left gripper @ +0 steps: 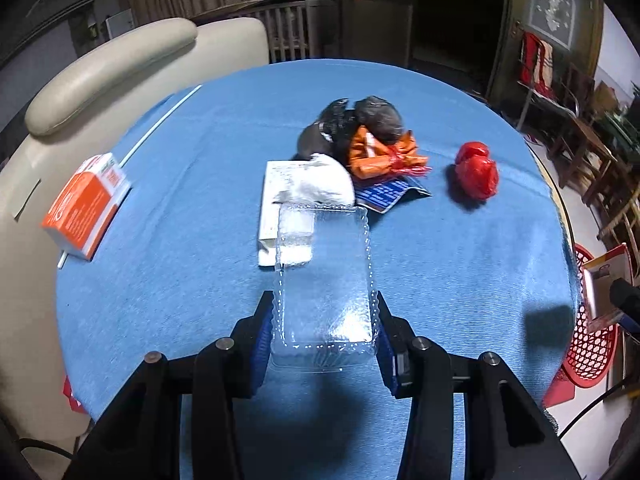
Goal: Collect trash
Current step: 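Carry the medicine box into the red basket and open the right tool while the left tool carries the container, then lower the clear container over the red basket and open the left tool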
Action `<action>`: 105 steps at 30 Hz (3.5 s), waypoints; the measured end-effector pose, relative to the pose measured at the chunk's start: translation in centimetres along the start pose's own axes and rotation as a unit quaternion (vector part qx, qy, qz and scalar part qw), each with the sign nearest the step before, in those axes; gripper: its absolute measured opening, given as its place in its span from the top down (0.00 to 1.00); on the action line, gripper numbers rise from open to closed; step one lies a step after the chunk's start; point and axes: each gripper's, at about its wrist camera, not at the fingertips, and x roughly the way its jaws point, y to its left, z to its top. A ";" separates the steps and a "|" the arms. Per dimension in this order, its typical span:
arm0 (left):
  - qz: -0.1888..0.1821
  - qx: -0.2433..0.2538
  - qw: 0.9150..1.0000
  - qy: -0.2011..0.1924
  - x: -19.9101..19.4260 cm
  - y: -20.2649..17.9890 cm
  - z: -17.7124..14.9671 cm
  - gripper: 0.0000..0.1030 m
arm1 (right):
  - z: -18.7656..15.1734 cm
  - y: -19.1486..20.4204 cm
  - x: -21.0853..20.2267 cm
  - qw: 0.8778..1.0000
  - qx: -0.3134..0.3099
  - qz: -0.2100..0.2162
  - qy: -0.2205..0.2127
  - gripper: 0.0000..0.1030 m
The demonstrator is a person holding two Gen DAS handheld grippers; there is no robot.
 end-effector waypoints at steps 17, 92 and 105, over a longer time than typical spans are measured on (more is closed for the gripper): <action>-0.007 0.036 0.999 0.002 -0.2 -2.5 0.7 0.55 | -0.2 0.3 0.5 1.000 -0.002 0.024 0.007 0.18; -0.188 0.296 0.936 0.021 -1.7 -31.4 1.2 0.25 | -0.4 -21.3 -13.5 0.947 0.225 -0.155 -0.172 0.02; -0.137 0.195 0.971 0.029 -0.7 -22.0 2.7 0.25 | 1.7 -15.4 -9.5 0.972 0.154 -0.127 -0.124 0.02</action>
